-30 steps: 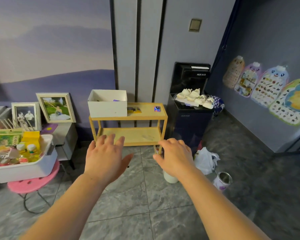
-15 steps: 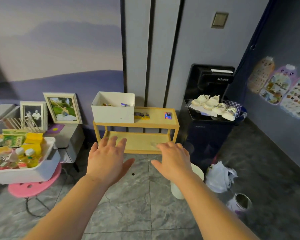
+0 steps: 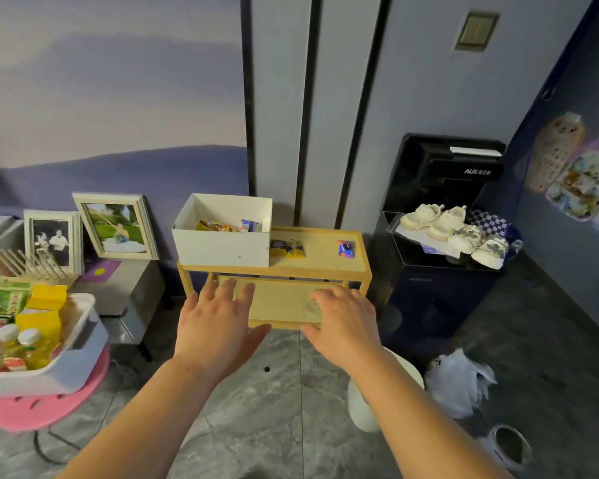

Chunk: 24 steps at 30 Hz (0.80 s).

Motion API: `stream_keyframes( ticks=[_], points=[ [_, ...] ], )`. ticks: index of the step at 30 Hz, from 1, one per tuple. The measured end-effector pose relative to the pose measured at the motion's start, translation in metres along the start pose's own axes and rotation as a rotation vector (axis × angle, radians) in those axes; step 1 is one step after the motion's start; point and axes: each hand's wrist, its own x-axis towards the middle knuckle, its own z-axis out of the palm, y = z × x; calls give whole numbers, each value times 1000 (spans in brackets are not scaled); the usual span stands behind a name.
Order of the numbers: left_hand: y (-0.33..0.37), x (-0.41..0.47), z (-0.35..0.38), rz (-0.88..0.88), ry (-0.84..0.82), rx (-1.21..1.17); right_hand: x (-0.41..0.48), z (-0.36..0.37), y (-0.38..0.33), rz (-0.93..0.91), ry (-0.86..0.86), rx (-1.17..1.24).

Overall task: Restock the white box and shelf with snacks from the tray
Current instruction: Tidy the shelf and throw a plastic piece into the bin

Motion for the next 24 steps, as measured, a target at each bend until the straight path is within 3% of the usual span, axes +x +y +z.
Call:
stream_keyframes(
  ticks=[13,24],
  points=[
    [-25,157,28,169,-75,2,143,10,7,126,-57,-5],
    [13,267,76,175,-190,-6,242,27,84,162,-138,-7]
  ],
)
